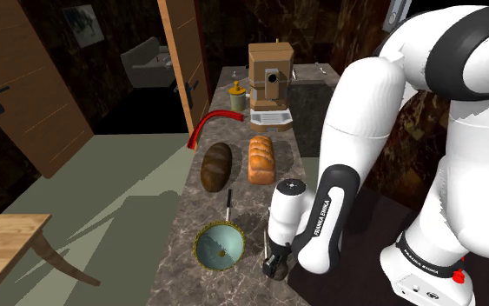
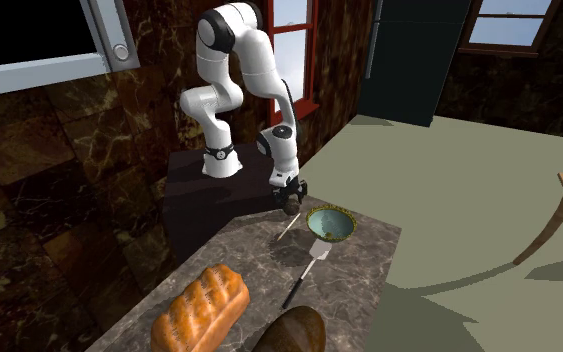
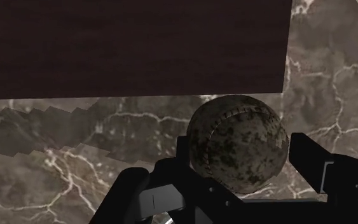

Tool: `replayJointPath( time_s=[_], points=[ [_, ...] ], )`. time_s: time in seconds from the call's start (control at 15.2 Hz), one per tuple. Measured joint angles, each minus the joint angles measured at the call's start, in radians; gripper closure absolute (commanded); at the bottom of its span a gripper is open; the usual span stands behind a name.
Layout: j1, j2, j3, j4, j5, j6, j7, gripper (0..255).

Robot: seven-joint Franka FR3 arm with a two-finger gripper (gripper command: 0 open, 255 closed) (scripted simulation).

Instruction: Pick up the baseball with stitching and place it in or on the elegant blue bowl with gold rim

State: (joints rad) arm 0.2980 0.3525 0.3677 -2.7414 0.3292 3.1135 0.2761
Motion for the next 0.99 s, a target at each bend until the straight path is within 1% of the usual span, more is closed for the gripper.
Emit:
replayJointPath(
  time_s=[0.4, 0.73, 0.99],
  points=[
    [-0.031, -0.120, 0.040, -0.028, 0.021, -0.093, 0.003, 255],
    [-0.058, -0.234, 0.080, -0.051, 0.064, -0.183, -0.012, 255],
    [-0.065, -0.319, 0.091, -0.057, 0.090, -0.261, -0.021, 255]
  ],
)
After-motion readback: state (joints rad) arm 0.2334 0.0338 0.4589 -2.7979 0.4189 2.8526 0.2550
